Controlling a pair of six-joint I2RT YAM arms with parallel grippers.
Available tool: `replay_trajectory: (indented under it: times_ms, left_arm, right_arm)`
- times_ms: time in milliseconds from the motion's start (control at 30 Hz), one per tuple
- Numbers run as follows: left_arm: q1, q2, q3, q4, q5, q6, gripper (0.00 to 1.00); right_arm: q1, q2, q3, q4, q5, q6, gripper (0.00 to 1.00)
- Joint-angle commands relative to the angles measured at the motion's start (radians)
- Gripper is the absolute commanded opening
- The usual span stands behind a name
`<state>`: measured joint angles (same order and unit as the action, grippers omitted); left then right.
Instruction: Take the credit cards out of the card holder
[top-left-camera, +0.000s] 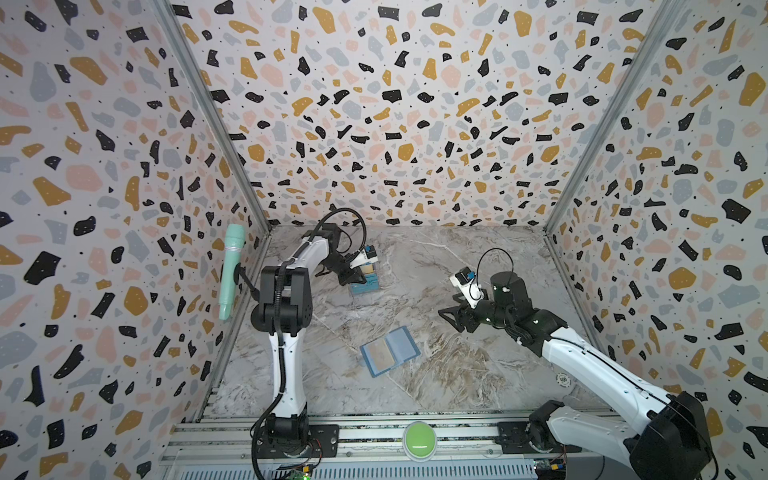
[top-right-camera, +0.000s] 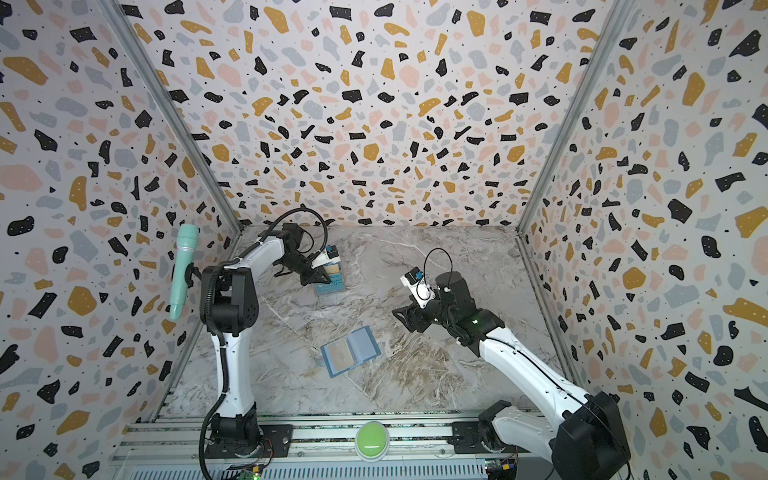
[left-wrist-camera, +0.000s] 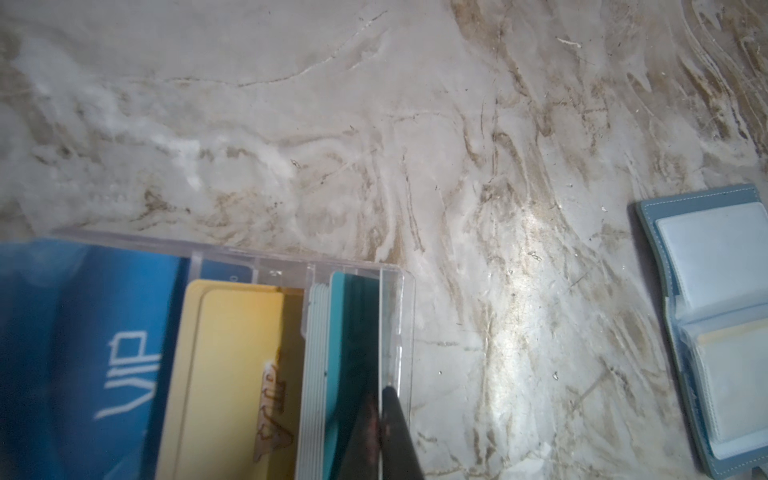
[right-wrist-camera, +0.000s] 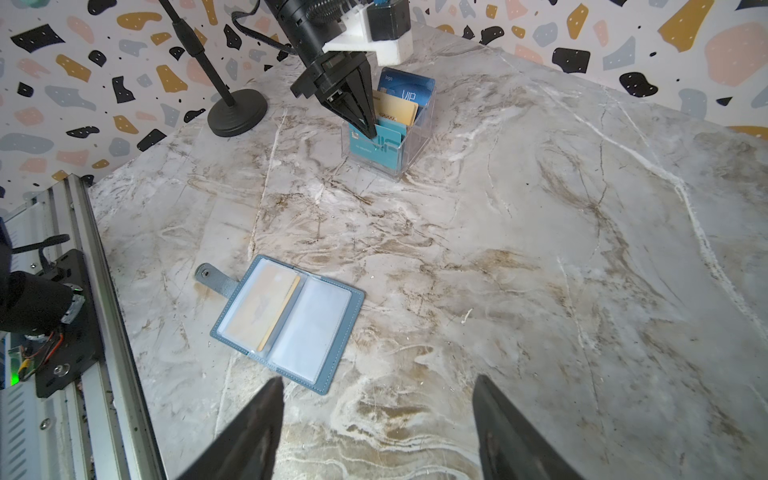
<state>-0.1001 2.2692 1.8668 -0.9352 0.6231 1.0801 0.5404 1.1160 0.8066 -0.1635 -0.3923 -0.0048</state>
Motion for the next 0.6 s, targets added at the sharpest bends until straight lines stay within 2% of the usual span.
replay_trajectory:
  times_ms: [0, 133, 267, 567]
  left_arm:
    - [0.005, 0.014, -0.005, 0.002, 0.003, -0.018, 0.06]
    - [0.005, 0.013, -0.009, 0.001, 0.006, -0.022, 0.19]
    - [0.005, 0.006, -0.012, -0.001, 0.020, -0.023, 0.28]
    - [0.005, -0.044, -0.011, 0.007, 0.018, -0.034, 0.33]
  right_arm:
    - [-0.001, -0.031, -0.006, 0.007, 0.004, -0.001, 0.72]
    - [-0.002, -0.033, -0.006, 0.007, 0.004, -0.001, 0.72]
    - [-0.002, -0.033, -0.006, 0.008, 0.003, 0.000, 0.72]
    - [-0.002, -0.024, 0.000, 0.006, 0.002, 0.004, 0.73]
